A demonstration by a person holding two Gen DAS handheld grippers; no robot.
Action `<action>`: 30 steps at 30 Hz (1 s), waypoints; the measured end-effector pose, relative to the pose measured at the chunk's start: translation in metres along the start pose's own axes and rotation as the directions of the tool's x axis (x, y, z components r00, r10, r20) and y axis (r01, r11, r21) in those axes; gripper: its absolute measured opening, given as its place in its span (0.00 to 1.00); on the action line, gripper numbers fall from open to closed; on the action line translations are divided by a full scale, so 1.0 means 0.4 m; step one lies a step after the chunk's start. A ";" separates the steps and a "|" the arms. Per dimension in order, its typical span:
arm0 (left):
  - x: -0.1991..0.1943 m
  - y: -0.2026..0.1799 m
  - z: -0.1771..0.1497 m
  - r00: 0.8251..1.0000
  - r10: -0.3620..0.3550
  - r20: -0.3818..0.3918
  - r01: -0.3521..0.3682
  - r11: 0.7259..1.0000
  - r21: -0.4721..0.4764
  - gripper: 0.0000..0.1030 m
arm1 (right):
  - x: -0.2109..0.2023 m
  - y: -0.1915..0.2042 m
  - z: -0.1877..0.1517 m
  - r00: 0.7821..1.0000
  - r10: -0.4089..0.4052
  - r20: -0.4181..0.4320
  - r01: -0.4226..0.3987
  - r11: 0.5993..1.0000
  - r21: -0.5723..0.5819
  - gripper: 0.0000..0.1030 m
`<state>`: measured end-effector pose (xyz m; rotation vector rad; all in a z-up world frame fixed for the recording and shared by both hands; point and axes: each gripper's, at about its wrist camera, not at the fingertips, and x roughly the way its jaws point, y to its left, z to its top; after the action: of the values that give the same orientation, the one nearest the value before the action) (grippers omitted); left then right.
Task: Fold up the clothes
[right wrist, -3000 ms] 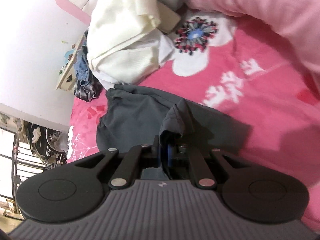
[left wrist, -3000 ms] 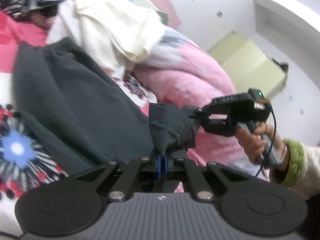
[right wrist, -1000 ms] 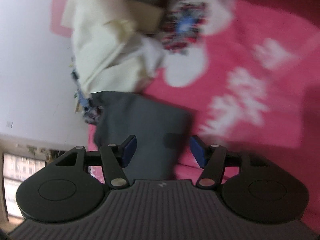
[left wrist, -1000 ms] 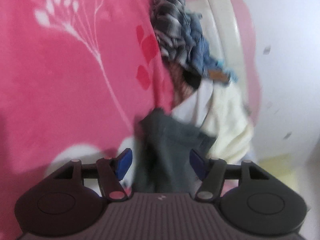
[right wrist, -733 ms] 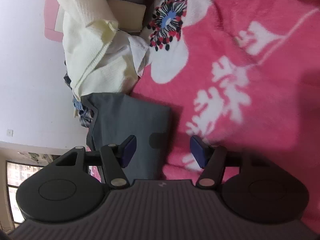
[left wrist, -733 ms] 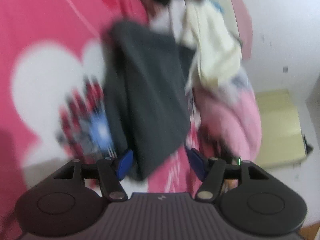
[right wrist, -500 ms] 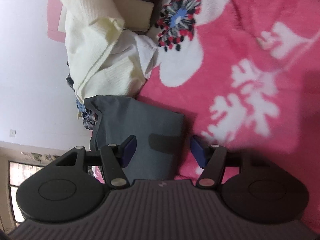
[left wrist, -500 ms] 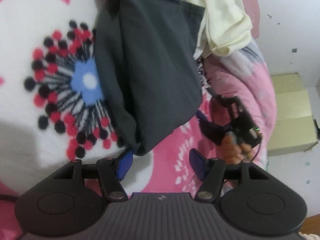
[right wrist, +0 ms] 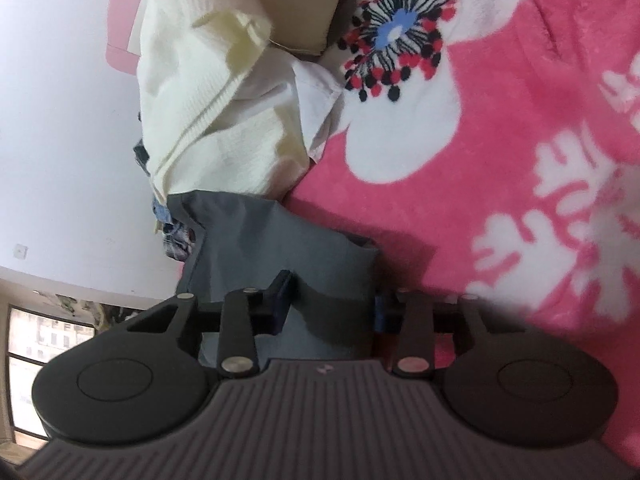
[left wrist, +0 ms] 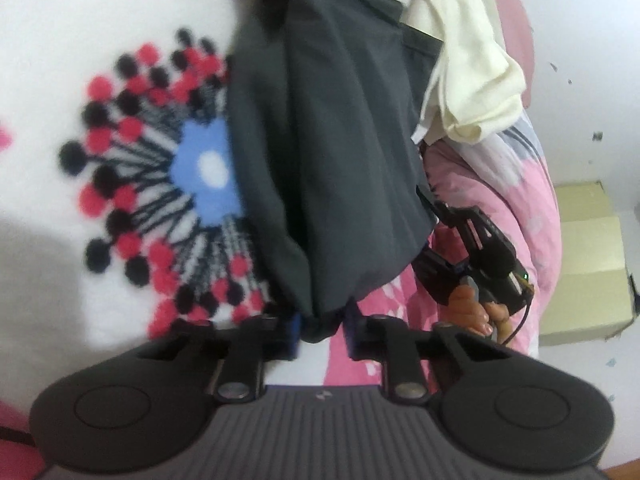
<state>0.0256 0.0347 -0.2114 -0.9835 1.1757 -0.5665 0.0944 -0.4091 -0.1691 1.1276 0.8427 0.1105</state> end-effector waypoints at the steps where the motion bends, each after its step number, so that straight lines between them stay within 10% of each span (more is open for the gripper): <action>1: 0.001 0.003 0.001 1.000 -0.007 0.001 0.007 1.000 -0.009 0.12 | 0.000 -0.001 -0.001 1.000 -0.003 0.003 0.003 1.000 0.002 0.30; 5: -0.003 -0.002 0.002 0.999 -0.035 0.017 0.035 0.999 0.001 0.07 | -0.008 0.003 -0.009 0.999 -0.027 0.024 0.027 0.999 -0.018 0.09; 11: -0.048 -0.015 0.001 0.997 -0.071 -0.006 0.071 0.993 0.091 0.06 | -0.081 0.030 -0.068 0.990 -0.013 0.138 0.019 0.999 -0.041 0.05; 19: -0.223 -0.038 -0.044 0.975 -0.073 -0.208 0.135 0.944 0.301 0.06 | -0.298 -0.028 -0.367 0.954 0.010 0.299 -0.053 0.989 0.137 0.04; 25: -0.307 -0.018 -0.148 0.932 0.067 -0.356 0.108 0.887 0.449 0.06 | -0.465 -0.070 -0.653 0.939 -0.116 0.322 0.037 0.970 0.242 0.04; 30: -0.300 0.067 -0.209 0.902 0.264 -0.340 -0.060 0.859 0.508 0.11 | -0.479 -0.130 -0.764 0.934 -0.256 0.249 0.183 0.942 0.282 0.10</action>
<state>-0.0946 0.1166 -0.1804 -0.3271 1.3699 -0.9020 -0.2516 -0.2957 -0.1592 1.2443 0.7333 -0.3509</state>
